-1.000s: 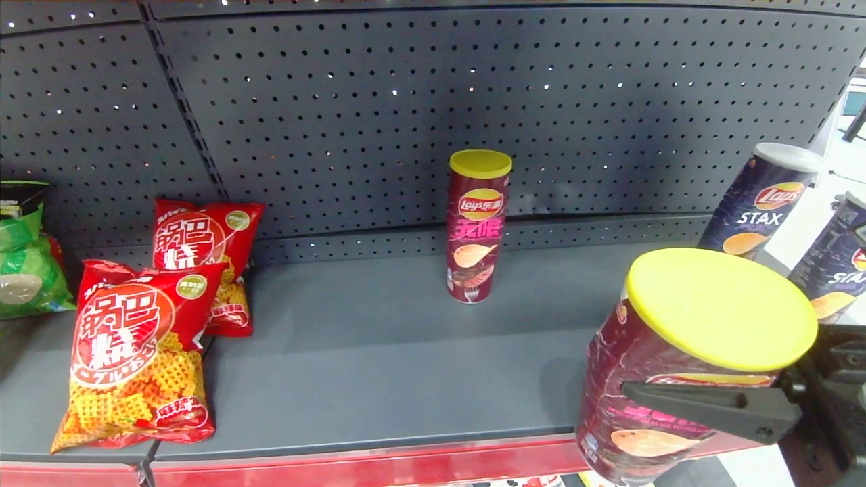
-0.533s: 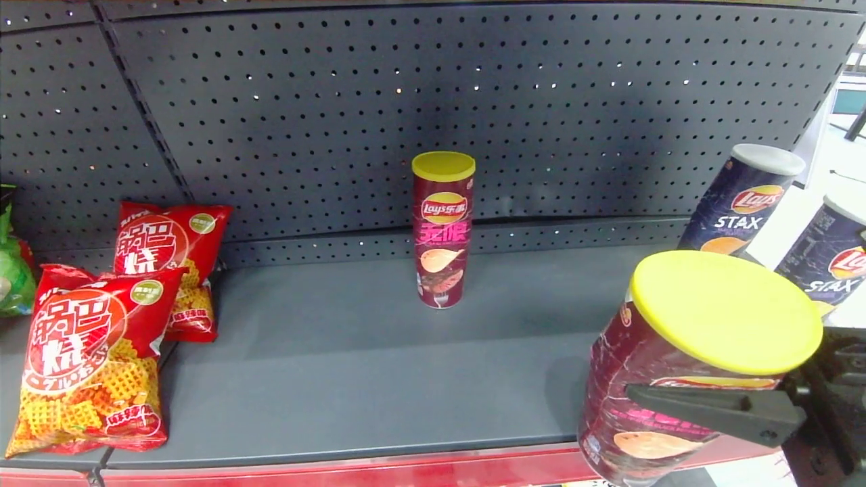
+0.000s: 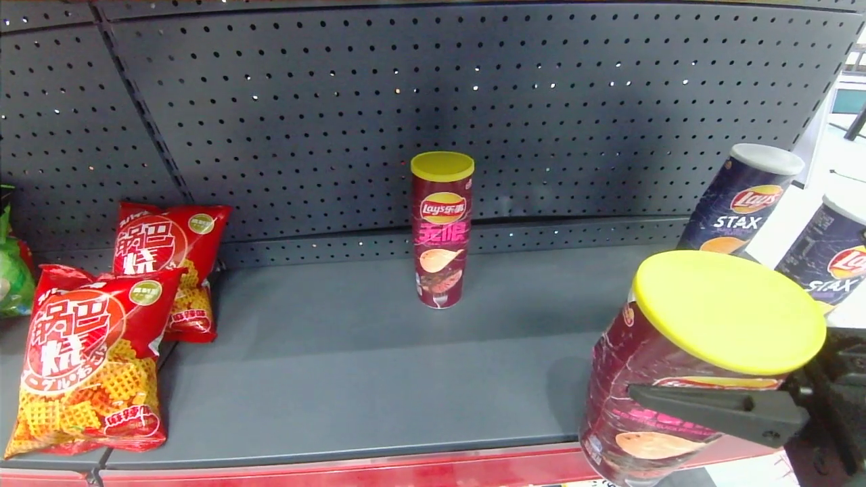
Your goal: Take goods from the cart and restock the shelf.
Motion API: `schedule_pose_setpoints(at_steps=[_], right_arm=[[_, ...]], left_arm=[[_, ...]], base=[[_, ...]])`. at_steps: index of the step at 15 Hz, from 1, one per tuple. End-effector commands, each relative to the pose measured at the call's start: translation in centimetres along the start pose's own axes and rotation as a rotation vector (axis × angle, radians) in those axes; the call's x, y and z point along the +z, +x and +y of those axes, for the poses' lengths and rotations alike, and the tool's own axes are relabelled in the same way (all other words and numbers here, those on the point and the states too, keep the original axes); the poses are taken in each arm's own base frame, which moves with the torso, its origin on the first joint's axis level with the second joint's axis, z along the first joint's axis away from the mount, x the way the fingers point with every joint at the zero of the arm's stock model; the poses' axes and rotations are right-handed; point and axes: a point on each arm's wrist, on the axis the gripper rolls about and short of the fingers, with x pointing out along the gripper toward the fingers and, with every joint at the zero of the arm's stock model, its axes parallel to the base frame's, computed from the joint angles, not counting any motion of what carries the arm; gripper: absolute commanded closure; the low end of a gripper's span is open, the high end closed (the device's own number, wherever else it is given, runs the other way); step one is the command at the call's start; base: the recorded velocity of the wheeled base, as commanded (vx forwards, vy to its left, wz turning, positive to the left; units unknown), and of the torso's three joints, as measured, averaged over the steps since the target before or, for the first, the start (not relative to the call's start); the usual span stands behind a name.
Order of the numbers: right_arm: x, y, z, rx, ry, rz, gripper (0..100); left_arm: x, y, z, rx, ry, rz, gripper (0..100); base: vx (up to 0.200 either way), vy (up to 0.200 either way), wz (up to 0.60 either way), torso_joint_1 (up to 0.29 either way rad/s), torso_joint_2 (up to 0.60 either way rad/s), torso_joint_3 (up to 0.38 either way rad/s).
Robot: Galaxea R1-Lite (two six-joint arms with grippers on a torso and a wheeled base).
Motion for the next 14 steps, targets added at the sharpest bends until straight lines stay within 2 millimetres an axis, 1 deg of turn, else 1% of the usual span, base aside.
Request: schedule_pose_setpoints(at_steps=[1, 3, 7, 8, 9, 10, 11, 12, 14], right_arm=[[0.0, 0.0, 0.0, 0.0, -0.001, -0.001, 100], [0.0, 0.0, 0.0, 0.001, 0.0, 0.001, 100], [0.1, 0.1, -0.1, -0.004, 0.006, 0.0, 100], [0.1, 0.1, -0.1, -0.004, 0.009, 0.0, 100], [0.0, 0.0, -0.1, -0.007, 0.01, 0.002, 100], [-0.1, 0.1, -0.2, -0.007, 0.013, 0.006, 100], [-0.2, 0.2, -0.3, -0.007, 0.017, 0.011, 100], [-0.2, 0.4, -0.4, -0.006, 0.021, 0.016, 100], [-0.1, 0.6, -0.6, -0.006, 0.022, 0.014, 100]], left_arm=[[0.0, 0.0, 0.0, 0.0, 0.0, -0.002, 0], [0.0, 0.0, 0.0, -0.002, -0.012, 0.001, 0], [0.0, 0.0, 0.0, -0.002, 0.048, -0.003, 0], [1.8, -0.3, 0.0, -0.008, 0.08, -0.074, 0], [5.5, -0.2, -0.1, -0.031, 0.071, -0.137, 0], [7.3, 0.3, 0.0, -0.065, 0.042, -0.14, 0], [10.3, 0.9, -0.1, -0.132, 0.008, -0.152, 0], [12.0, 1.8, -0.3, -0.175, 0.026, -0.133, 0], [13.9, 3.7, -0.9, -0.33, 0.065, -0.086, 0]], base=[[0.0, 0.0, 0.0, 0.0, 0.0, 0.0], [0.0, 0.0, 0.0, 0.0, 0.0, 0.0], [0.0, 0.0, 0.0, 0.0, 0.0, 0.0], [0.0, 0.0, 0.0, 0.0, 0.0, 0.0], [0.0, 0.0, 0.0, 0.0, 0.0, 0.0], [0.0, 0.0, 0.0, 0.0, 0.0, 0.0], [0.0, 0.0, 0.0, 0.0, 0.0, 0.0], [0.0, 0.0, 0.0, 0.0, 0.0, 0.0], [0.0, 0.0, 0.0, 0.0, 0.0, 0.0]])
